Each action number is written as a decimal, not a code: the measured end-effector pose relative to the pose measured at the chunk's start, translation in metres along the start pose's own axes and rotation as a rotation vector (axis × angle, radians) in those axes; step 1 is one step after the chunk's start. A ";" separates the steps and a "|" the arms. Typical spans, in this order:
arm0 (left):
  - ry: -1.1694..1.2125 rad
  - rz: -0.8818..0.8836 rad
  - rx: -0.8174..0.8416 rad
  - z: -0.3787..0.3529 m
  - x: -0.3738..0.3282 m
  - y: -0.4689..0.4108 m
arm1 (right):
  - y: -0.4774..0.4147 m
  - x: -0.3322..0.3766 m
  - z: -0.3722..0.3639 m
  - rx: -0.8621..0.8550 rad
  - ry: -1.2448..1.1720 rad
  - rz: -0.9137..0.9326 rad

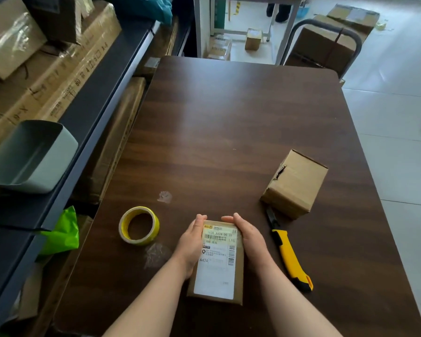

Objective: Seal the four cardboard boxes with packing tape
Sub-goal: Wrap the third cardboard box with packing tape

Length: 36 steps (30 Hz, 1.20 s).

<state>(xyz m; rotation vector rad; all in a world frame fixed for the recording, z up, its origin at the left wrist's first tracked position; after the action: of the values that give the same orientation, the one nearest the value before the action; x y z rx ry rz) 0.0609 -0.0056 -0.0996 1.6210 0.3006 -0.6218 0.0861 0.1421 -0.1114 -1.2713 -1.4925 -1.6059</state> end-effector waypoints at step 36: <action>-0.284 -0.055 -0.324 0.008 0.022 0.057 | 0.064 0.009 0.004 -0.057 0.366 0.047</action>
<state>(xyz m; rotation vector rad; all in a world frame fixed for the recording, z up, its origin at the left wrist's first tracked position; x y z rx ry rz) 0.1071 -0.0261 -0.0643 1.2012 0.2232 -0.7921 0.1410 0.1353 -0.0780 -0.9673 -1.1895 -1.7492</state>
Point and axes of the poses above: each hand's wrist, its own y-axis away from the middle knuckle, its own z-axis out of the back of the hand, x = y × z, the point moved 4 cm from there along -y, towards the middle knuckle, and after that the axes turned 13 degrees about z, right-handed, at the moved point
